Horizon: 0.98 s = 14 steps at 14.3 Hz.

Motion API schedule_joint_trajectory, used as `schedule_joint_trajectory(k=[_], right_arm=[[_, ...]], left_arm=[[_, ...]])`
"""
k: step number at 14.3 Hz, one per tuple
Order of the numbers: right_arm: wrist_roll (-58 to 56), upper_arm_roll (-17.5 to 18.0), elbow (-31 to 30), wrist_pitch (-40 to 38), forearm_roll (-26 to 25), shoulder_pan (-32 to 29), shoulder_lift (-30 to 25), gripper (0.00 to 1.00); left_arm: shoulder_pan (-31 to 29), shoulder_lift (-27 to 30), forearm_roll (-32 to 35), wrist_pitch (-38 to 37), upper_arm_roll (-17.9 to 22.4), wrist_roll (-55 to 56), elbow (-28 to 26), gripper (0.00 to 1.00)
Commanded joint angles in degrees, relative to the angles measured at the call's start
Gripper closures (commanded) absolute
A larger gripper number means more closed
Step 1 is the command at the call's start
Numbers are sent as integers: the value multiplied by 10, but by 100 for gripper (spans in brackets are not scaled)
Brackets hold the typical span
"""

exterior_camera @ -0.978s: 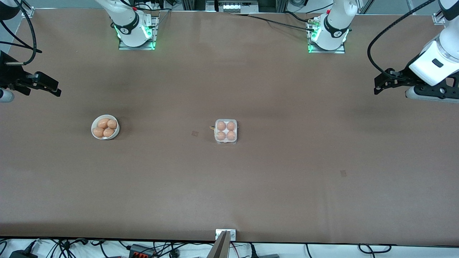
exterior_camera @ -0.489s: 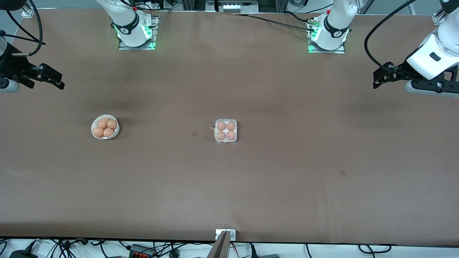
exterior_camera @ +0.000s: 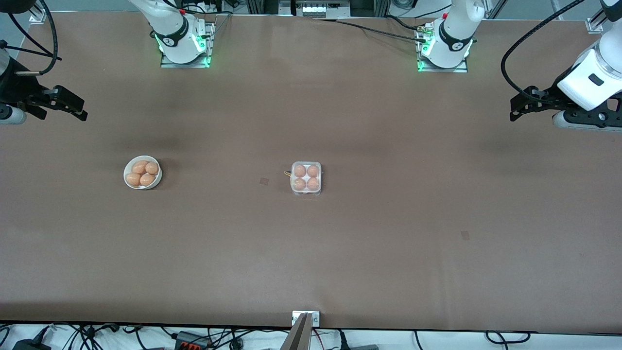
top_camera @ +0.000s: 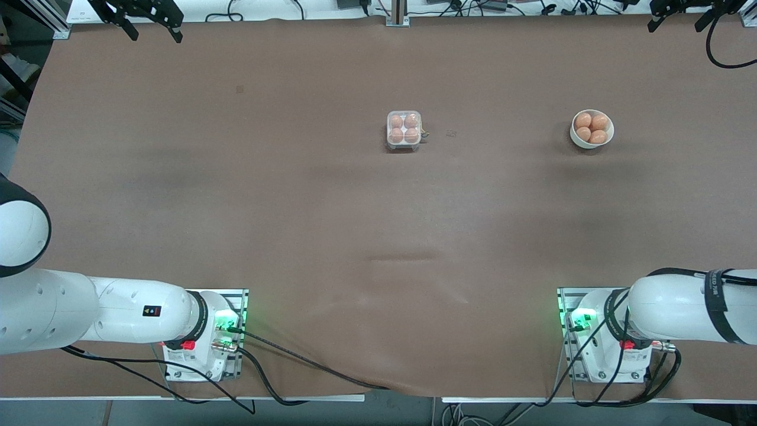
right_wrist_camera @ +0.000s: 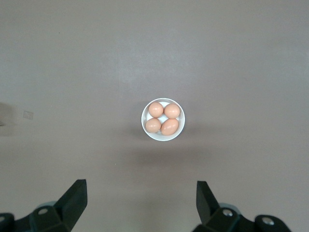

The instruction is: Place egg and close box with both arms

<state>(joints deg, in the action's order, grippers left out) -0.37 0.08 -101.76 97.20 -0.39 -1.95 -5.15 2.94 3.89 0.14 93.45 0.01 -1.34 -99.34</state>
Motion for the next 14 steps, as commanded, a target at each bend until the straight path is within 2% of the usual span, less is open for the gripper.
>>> schedule_joint_trajectory(k=[1, 3, 5, 11, 14], right_arm=[[-8, 10, -8, -3, -5, -9, -10, 0], [-8, 10, -8, -10, -2, -9, -10, 0], [-8, 10, -8, -14, -2, -9, -11, 0], [-8, 9, -7, -16, -5, -9, -12, 0], [-8, 9, -7, -16, -5, -9, -12, 0]], left_arm=[[0, 11, 11, 2, -14, 36, -9, 0], [0, 13, 11, -1, -37, 97, -9, 0], [-2, 10, 13, 5, -43, 109, -7, 0], [-25, 6, 4, 9, -36, 30, -9, 0], [-28, 4, 4, 7, -36, 25, -8, 0]])
